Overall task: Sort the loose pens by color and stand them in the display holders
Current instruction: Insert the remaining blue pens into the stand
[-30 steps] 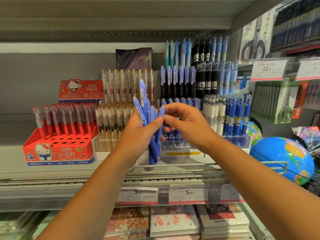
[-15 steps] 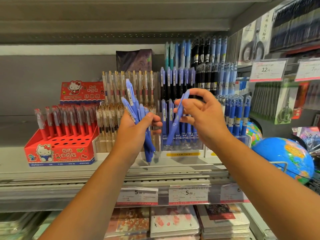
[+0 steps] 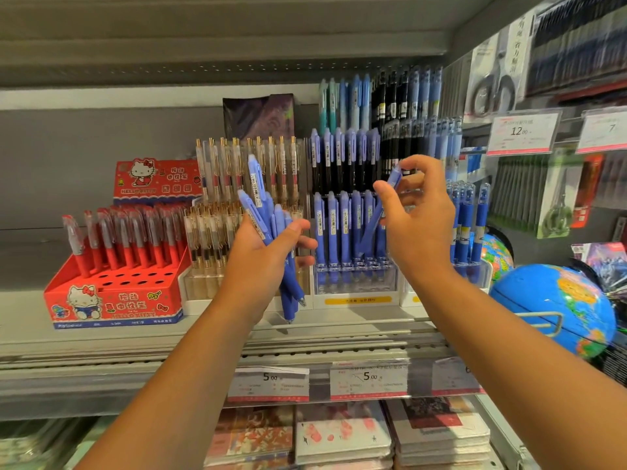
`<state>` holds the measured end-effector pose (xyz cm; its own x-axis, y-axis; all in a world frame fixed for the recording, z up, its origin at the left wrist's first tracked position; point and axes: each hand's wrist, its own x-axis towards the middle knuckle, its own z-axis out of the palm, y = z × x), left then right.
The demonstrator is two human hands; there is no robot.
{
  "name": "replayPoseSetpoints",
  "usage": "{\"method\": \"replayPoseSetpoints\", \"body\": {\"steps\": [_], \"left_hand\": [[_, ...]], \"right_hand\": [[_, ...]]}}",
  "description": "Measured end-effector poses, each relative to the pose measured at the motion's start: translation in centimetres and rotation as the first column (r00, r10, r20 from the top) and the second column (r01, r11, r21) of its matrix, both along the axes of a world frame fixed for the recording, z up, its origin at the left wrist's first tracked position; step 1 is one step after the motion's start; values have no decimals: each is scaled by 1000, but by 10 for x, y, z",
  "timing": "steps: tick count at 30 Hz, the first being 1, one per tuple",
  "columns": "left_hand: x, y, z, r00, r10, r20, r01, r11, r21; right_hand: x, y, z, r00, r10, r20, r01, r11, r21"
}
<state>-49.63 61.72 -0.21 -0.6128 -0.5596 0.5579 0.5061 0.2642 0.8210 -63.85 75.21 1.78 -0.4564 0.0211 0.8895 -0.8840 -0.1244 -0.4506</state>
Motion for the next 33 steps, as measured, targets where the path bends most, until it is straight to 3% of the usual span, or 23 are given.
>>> {"method": "replayPoseSetpoints", "body": {"steps": [7,13,22,29,33], "left_hand": [[-2,-3,-2,1000,2,-7,-2,999,41],[-4,-9,-5,999,24,25,-23,999,-39],[-3,-10,-5,993,89,83,-82,993,-81],[-4,-9,-5,994,67,85,-61,996,-71],[-4,-8,-5,995,63,75,-57,995,-82]], "right_hand": [[-2,-6,-4,999,-45,-29,50,977,207],[-5,-10,-6,997,-79,3,71,908,414],[-2,-13,-3,997,-78,-26,80,862,501],[-4,-12,-6,995,-92,39,57,841,538],[7,-10,-7,972,-221,-85,229,790,568]]}}
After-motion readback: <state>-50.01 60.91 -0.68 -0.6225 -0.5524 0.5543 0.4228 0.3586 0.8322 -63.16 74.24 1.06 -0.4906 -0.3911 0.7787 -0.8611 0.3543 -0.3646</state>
